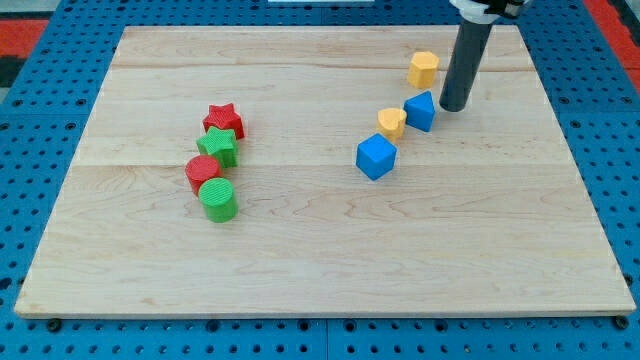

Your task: Slide the blue triangle to the top of yellow heart

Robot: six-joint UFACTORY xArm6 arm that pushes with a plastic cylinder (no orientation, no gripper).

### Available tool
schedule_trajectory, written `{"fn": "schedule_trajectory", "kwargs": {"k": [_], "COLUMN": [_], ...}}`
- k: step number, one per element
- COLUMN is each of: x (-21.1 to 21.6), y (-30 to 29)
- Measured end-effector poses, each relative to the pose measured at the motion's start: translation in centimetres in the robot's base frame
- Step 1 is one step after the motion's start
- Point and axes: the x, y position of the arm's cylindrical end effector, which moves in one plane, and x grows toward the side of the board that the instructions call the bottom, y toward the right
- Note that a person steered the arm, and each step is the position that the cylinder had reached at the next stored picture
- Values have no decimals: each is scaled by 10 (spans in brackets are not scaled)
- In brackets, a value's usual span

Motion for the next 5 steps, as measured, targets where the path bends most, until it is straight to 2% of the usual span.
{"fn": "schedule_trajectory", "kwargs": {"k": [5], "x": [0], "y": [-37]}}
